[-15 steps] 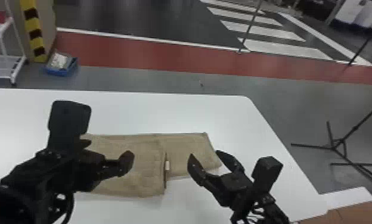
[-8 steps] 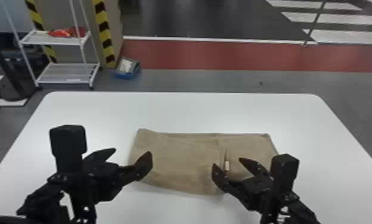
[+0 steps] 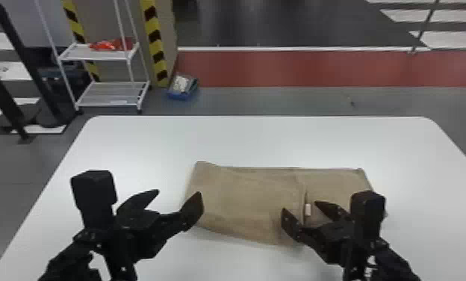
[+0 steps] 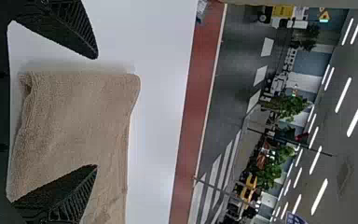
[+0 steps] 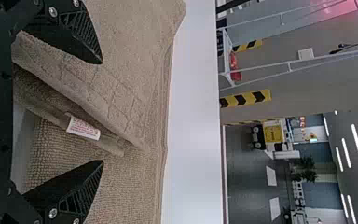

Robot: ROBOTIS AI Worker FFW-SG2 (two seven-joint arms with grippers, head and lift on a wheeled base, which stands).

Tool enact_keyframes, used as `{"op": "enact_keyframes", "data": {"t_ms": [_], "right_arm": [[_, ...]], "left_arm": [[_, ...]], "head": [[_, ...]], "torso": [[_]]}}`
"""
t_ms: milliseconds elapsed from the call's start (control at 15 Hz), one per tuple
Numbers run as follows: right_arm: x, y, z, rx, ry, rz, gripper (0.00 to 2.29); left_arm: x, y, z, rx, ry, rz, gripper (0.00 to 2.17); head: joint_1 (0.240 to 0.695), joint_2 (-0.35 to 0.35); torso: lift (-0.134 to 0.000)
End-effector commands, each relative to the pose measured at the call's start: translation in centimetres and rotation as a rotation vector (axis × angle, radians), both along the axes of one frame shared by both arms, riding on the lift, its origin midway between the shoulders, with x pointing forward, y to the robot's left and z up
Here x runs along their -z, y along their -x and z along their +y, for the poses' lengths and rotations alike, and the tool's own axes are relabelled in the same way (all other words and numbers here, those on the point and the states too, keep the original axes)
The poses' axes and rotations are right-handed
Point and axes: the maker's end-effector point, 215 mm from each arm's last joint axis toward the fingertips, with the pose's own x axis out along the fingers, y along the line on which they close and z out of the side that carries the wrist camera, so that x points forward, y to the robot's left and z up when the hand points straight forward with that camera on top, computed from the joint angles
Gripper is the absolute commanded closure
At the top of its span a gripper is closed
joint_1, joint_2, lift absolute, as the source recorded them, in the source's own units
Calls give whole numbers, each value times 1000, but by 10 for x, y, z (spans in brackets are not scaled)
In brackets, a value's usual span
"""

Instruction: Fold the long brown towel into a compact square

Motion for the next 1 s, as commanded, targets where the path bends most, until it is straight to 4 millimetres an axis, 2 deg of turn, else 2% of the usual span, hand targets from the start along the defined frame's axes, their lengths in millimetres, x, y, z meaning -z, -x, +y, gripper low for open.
{"op": "enact_keyframes", "data": {"t_ms": [0, 400, 667, 800, 933], "right_arm": [[5, -4, 7, -16, 13, 10, 157], [4, -10, 13, -32, 17, 8, 289], [4, -8, 15, -42, 14, 10, 593], [6, -6, 14, -41, 14, 13, 647], [4, -5, 13, -39, 11, 10, 890]], "left_arm": [[0, 0, -2, 1, 6, 1, 36], [5, 4, -2, 0, 6, 10, 36], [5, 6, 1, -6, 10, 6, 36], [8, 7, 2, -7, 11, 12, 36], [8, 7, 2, -8, 13, 9, 39]], "head": [[695, 19], [695, 31], [695, 37], [695, 39], [695, 40]], "torso": [[-123], [-123], [-123], [-123], [-123]]}}
